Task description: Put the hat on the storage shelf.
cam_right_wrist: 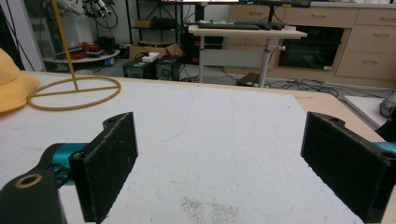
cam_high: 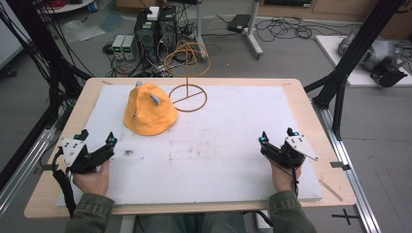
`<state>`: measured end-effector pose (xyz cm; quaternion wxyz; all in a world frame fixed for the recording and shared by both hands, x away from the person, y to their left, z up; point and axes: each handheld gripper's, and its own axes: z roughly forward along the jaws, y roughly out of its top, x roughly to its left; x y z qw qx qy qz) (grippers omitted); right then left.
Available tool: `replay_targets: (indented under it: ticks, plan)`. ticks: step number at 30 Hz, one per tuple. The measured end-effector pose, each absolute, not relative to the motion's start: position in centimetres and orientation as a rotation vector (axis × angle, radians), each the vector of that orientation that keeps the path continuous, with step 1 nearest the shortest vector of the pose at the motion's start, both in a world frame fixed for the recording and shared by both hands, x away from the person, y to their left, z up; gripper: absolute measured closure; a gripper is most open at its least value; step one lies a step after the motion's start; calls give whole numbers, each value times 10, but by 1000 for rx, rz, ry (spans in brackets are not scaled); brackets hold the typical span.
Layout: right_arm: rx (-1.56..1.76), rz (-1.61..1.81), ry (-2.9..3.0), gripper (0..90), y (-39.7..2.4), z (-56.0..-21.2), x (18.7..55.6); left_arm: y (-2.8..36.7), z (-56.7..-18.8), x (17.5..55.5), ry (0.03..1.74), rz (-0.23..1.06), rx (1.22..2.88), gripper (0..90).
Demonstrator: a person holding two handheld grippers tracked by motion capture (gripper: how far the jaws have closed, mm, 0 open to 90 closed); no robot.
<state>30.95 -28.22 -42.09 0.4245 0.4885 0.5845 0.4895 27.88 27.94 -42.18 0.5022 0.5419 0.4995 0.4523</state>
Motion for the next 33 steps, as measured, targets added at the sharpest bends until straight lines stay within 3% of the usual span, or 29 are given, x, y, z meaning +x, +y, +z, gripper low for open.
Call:
replay_targets:
  ticks: [33]
  plan:
    - [1238, 1273, 1421, 106, -287, -420, 312, 277, -414, 285, 1192, 1020, 1293, 158]
